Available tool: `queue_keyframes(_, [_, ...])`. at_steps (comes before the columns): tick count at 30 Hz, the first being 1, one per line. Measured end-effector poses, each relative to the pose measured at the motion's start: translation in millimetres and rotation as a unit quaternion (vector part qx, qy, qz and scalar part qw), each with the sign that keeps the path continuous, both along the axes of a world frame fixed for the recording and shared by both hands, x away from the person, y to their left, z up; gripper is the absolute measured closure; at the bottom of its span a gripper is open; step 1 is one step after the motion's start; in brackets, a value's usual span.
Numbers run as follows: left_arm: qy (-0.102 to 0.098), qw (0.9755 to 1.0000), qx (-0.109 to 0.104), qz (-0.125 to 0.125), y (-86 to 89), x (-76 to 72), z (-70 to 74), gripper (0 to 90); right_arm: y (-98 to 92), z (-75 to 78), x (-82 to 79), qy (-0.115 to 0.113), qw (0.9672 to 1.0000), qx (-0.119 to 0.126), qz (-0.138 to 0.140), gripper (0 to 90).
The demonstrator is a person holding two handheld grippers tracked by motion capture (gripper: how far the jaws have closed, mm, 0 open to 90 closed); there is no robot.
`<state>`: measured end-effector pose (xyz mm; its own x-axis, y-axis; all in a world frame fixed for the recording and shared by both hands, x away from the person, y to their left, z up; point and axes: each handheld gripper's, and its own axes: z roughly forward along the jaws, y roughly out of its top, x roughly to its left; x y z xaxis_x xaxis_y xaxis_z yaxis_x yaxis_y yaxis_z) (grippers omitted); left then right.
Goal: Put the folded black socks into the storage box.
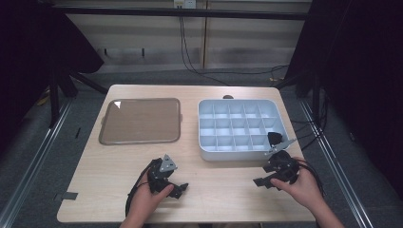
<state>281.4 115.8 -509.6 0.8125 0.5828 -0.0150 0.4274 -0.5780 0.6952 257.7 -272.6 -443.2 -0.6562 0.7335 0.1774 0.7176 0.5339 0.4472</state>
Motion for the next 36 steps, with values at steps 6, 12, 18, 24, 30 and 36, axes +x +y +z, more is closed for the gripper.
queue_keyframes(6, [0.0, 1.0, 0.0, 0.0, 0.0, 0.0, 0.0, 0.0, 3.7, -13.1, -2.3, 0.0, 1.0, 0.005, 0.002, 29.3])
queue_keyframes(12, [0.0, 1.0, 0.0, 0.0, 0.0, 0.0, 0.0, 0.0, 4.3, -19.7, -3.7, -0.013, 0.9998, 0.017, 0.003, 28.9])
queue_keyframes(18, [0.0, 1.0, 0.0, 0.0, 0.0, 0.0, 0.0, 0.0, 5.5, -28.8, -5.5, -0.011, 0.9997, 0.018, 0.008, 28.2])
queue_keyframes(24, [0.0, 1.0, 0.0, 0.0, 0.0, 0.0, 0.0, 0.0, 5.6, -36.0, -6.8, -0.031, 0.9991, 0.02, 0.018, 26.4])
queue_keyframes(30, [0.0, 1.0, 0.0, 0.0, 0.0, 0.0, 0.0, 0.0, 6.9, -43.1, -8.4, -0.044, 0.9986, 0.02, 0.021, 24.7])
queue_keyframes(36, [0.0, 1.0, 0.0, 0.0, 0.0, 0.0, 0.0, 0.0, 5.6, -46.6, -10.0, -0.063, 0.9972, 0.028, 0.028, 21.5])
